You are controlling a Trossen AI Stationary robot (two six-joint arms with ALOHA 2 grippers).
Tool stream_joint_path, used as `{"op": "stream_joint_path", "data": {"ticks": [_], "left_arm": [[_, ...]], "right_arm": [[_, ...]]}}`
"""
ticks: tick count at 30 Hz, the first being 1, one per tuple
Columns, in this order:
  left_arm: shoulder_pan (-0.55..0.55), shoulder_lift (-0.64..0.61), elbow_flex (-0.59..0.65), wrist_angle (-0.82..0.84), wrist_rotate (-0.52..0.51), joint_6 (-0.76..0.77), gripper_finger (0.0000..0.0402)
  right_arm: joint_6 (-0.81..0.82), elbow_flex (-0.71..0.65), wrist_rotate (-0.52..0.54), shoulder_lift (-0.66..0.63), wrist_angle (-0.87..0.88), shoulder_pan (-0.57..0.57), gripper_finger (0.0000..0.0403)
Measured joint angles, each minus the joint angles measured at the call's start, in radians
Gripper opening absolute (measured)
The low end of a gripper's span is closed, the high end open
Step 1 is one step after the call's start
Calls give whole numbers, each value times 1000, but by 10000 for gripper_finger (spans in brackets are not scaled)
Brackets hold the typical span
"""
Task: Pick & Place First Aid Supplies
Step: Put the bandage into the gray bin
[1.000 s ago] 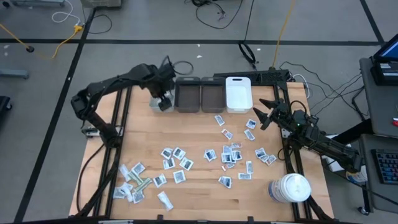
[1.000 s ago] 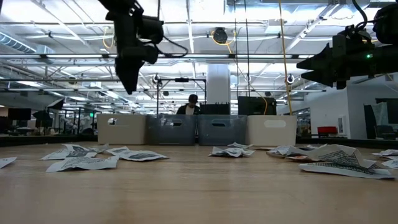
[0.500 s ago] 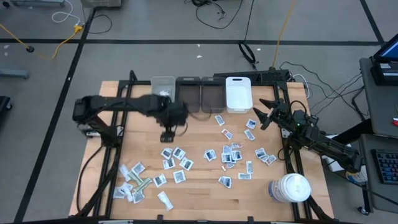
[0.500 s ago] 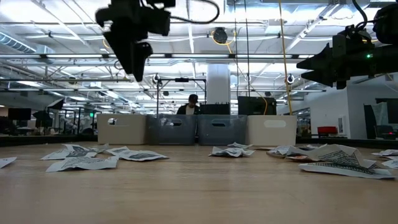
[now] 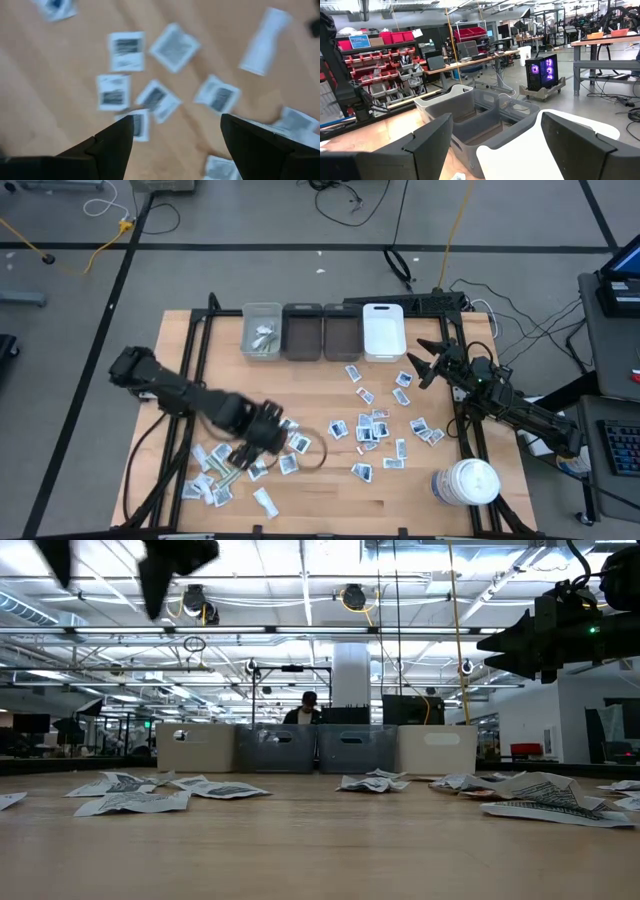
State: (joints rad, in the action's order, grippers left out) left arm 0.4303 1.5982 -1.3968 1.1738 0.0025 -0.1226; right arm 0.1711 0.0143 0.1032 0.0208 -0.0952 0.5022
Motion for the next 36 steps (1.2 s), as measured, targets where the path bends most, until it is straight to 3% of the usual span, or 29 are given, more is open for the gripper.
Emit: {"op": "stream_joint_path", "data": {"ticks": [10,21,36], "left_arm": [[219,0,0,-29,0,54,301],[247,44,-1,-53,6,79,298],[269,201,-200,11,33,79,293]], "right_arm": [[0,0,0,0,0,0,297],[0,0,1,0,0,0,297],[0,0,0,0,0,0,297]]}}
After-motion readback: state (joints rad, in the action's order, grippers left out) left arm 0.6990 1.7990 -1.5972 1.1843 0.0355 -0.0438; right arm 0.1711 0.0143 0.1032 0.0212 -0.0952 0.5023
